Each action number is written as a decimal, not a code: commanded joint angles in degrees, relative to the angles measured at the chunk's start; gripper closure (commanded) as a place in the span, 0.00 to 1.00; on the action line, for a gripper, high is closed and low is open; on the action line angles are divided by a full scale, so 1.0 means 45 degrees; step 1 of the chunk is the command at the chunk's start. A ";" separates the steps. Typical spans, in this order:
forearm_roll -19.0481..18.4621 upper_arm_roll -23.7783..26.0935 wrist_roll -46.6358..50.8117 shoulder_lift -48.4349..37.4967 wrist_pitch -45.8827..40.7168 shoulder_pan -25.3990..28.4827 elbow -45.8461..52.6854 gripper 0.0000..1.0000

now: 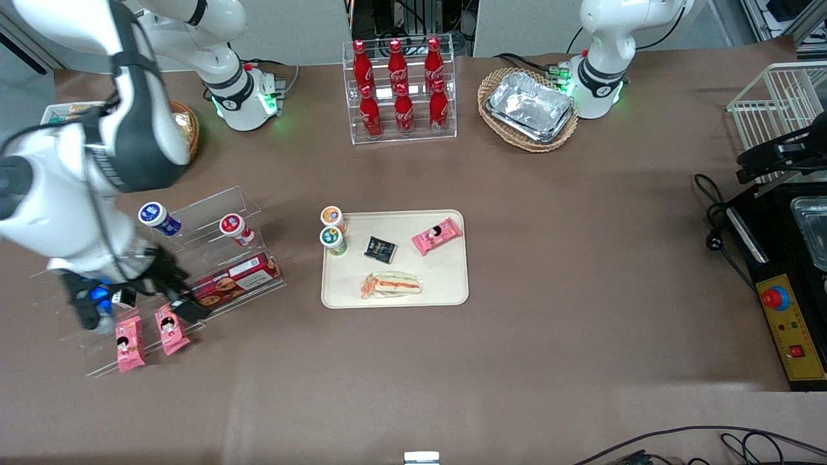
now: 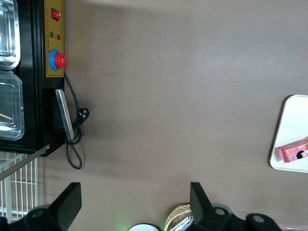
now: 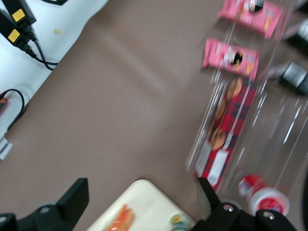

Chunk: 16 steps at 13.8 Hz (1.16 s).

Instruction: Place sandwich on tray

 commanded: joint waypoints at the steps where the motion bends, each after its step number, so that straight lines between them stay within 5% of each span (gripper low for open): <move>1: -0.0004 0.0204 -0.5191 -0.0930 -0.1060 -0.1841 -0.0261 0.00; 4: -0.0082 0.0186 -0.8989 -0.1575 -0.1494 -0.2881 -0.0261 0.00; 16: -0.1020 0.1358 -1.0263 -0.4057 -0.3777 -0.4016 -0.1707 0.00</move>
